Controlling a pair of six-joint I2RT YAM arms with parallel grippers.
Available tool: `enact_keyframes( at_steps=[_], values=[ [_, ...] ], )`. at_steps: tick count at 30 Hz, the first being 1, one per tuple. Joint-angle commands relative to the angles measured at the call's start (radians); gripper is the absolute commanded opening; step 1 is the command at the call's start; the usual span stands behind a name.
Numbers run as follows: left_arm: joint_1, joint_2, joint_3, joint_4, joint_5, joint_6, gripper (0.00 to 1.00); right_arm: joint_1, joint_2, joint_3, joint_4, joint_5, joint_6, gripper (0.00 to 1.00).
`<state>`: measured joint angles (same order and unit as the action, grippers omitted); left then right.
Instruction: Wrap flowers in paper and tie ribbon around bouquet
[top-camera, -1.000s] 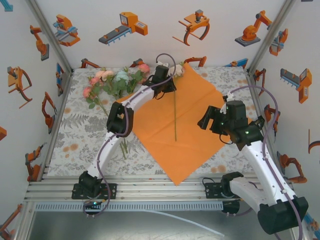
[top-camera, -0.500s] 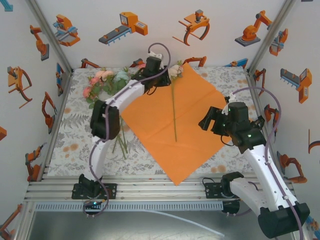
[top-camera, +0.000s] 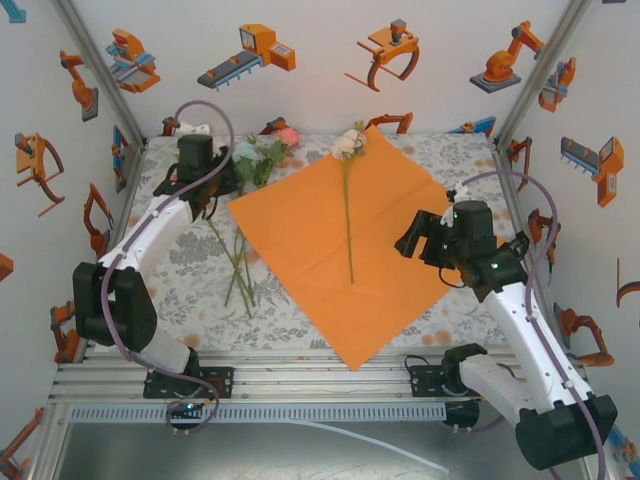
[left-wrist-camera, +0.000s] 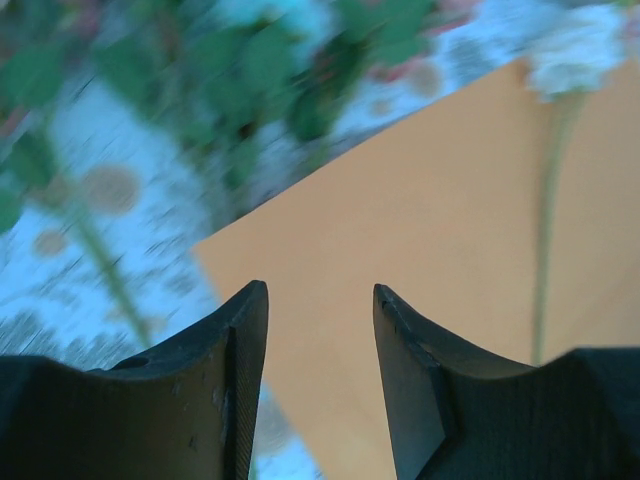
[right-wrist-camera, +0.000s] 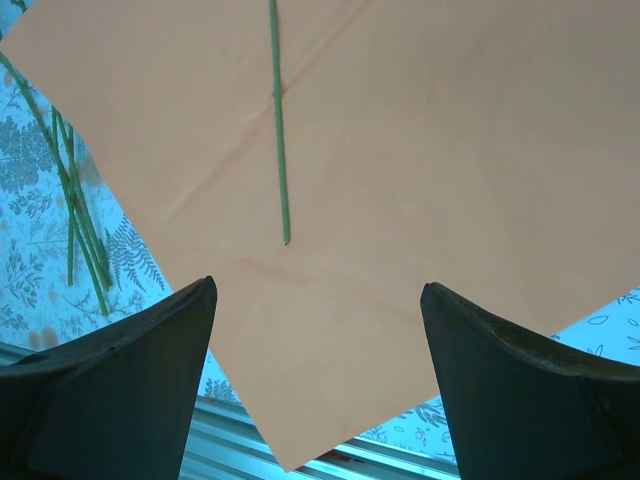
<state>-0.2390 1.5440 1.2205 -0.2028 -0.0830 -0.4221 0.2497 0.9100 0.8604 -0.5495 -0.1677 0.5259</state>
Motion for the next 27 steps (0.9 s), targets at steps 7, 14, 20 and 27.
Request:
enact_keyframes(
  at_steps=[7, 14, 20, 27],
  values=[
    [0.12, 0.062, -0.033, -0.171, -0.113, -0.06, 0.44, 0.005, 0.028, 0.014, 0.043, -0.027, 0.02, 0.75],
    [0.135, 0.295, 0.148, -0.308, -0.187, -0.044, 0.44, 0.006, 0.009, 0.01, 0.028, -0.014, 0.017, 0.75],
    [0.135, 0.432, 0.25, -0.337, -0.185, -0.027, 0.44, 0.005, -0.005, 0.0, 0.023, -0.002, 0.016, 0.75],
    [0.133, 0.523, 0.301, -0.389, -0.185, -0.036, 0.36, 0.005, 0.003, 0.002, 0.023, 0.005, 0.014, 0.76]
  ],
)
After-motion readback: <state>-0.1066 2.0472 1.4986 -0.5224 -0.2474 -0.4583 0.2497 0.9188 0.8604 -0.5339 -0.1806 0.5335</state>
